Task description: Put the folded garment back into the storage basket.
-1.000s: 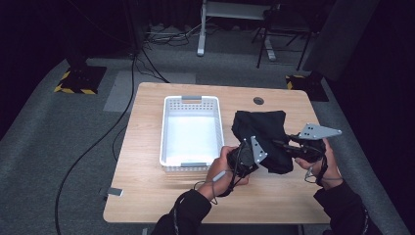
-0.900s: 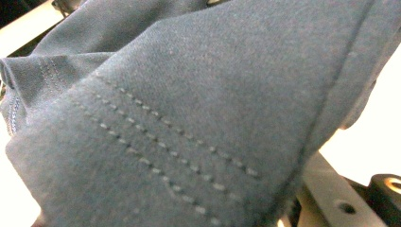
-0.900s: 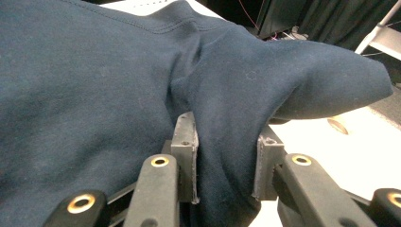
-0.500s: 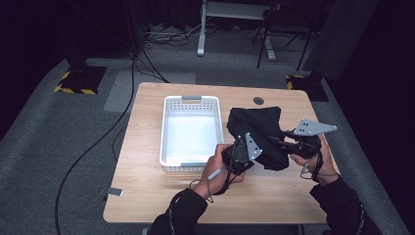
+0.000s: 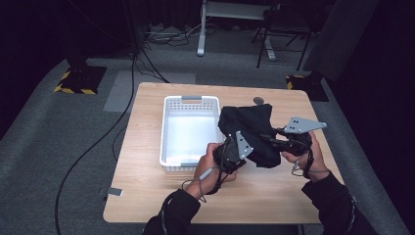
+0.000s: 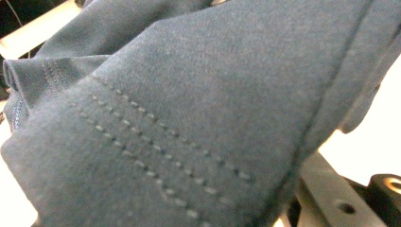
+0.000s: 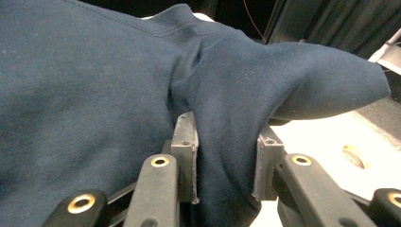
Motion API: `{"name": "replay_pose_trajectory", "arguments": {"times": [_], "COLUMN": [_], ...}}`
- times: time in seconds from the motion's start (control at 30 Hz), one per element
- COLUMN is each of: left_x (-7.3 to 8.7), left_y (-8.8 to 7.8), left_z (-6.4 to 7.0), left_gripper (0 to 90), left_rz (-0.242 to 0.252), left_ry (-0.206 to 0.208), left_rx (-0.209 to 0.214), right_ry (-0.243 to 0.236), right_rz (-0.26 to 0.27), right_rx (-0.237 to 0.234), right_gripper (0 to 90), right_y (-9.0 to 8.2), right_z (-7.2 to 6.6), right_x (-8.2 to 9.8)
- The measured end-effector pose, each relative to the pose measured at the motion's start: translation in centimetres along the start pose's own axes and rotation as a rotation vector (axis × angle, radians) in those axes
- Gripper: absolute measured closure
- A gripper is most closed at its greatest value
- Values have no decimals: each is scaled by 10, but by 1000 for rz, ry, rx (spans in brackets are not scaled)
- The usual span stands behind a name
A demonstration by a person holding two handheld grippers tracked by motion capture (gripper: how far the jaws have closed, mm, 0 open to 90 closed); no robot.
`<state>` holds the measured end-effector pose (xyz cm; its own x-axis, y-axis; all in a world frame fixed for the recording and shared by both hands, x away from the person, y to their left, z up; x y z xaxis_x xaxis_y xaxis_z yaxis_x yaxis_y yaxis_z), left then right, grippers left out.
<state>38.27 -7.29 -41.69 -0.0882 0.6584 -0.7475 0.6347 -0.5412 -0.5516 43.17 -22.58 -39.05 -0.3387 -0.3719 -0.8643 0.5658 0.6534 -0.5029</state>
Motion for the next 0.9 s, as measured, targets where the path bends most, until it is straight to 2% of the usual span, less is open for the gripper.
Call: {"name": "replay_pose_trajectory", "arguments": {"times": [0.63,0.9], "left_x": [15,29], "left_y": [-16,-23], "left_z": [-14,-20], "left_gripper": [692,691], "left_rz": [-15,-29], "left_ry": [-14,-30], "left_rx": [-34,-47], "right_ry": [-15,-21], "right_rz": [8,6], "right_rx": [-35,-60], "right_gripper": [685,685], "right_y": [19,34], "right_z": [-14,-23], "right_x": [-15,-19]}}
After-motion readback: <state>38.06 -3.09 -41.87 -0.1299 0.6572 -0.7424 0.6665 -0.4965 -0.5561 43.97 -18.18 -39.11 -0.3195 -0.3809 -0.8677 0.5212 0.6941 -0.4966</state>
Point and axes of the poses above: each handheld gripper's, and its own axes: y roughly forward along the jaws, x roughly out of its underside, z roughly to its right, the point moved 6 cm from there along y, roughly forward along the jaws, and after that the axes turned 12 degrees about y, right-handed, at the moved point
